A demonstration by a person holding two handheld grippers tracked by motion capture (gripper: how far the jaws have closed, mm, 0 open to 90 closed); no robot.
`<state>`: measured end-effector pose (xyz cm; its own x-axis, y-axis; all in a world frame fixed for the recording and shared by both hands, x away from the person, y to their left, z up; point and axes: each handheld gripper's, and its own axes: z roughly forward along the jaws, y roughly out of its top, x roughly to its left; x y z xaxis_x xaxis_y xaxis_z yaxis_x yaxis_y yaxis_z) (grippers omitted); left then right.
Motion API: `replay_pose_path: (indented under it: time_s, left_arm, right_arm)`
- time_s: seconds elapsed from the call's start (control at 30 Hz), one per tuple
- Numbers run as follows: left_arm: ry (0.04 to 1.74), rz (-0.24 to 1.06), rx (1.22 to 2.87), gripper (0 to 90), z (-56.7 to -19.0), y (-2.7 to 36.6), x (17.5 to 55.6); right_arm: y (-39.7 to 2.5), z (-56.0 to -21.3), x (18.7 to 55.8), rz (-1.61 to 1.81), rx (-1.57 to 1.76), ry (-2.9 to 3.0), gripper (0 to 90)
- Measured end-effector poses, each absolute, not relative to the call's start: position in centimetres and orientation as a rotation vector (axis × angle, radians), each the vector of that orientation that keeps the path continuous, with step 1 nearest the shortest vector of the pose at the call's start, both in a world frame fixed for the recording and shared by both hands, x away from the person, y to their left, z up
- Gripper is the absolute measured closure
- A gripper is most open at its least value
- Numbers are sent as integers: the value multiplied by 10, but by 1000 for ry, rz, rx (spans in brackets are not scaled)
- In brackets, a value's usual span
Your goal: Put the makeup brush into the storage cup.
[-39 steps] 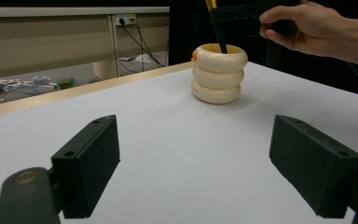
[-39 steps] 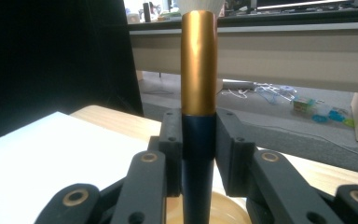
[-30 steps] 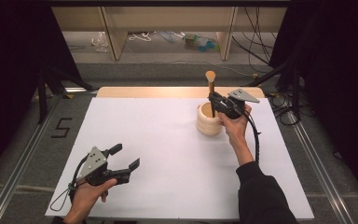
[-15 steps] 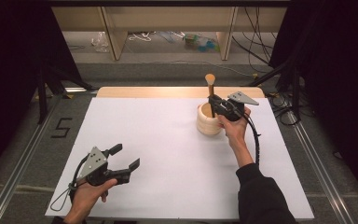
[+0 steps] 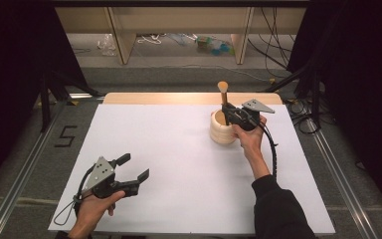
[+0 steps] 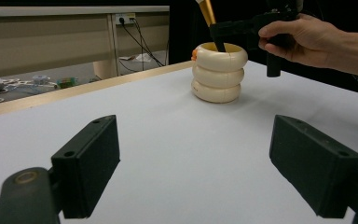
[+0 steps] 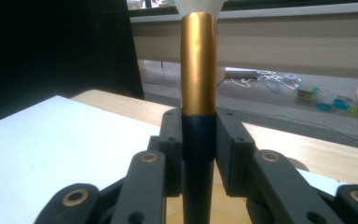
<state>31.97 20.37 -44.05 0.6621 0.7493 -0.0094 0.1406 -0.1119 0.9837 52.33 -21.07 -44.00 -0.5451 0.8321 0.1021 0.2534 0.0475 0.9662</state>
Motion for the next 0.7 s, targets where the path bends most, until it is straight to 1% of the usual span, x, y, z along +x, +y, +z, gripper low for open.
replay_pose_path:
  time_s: [0.03, 0.1, 0.13, 0.23, 0.5, 0.7]
  left_arm:
    - [748, 608, 1631, 160, -440, 204, 319]
    - [747, 607, 1629, 160, -441, 204, 320]
    - [772, 603, 1635, 160, -440, 204, 318]
    - [766, 606, 1636, 160, -440, 204, 318]
    - [763, 609, 1641, 160, -440, 204, 318]
    - [764, 606, 1636, 160, -441, 204, 319]
  right_arm:
    - [-212, -440, 523, 1516, 1118, 1824, 630]
    - [-212, -440, 523, 1519, 1111, 1830, 620]
    - [-212, -440, 523, 1518, 1112, 1834, 601]
    - [-215, -437, 521, 1523, 1128, 1819, 543]
    - [-219, -428, 514, 1521, 1106, 1833, 457]
    - [-219, -422, 503, 1491, 1095, 1870, 427]
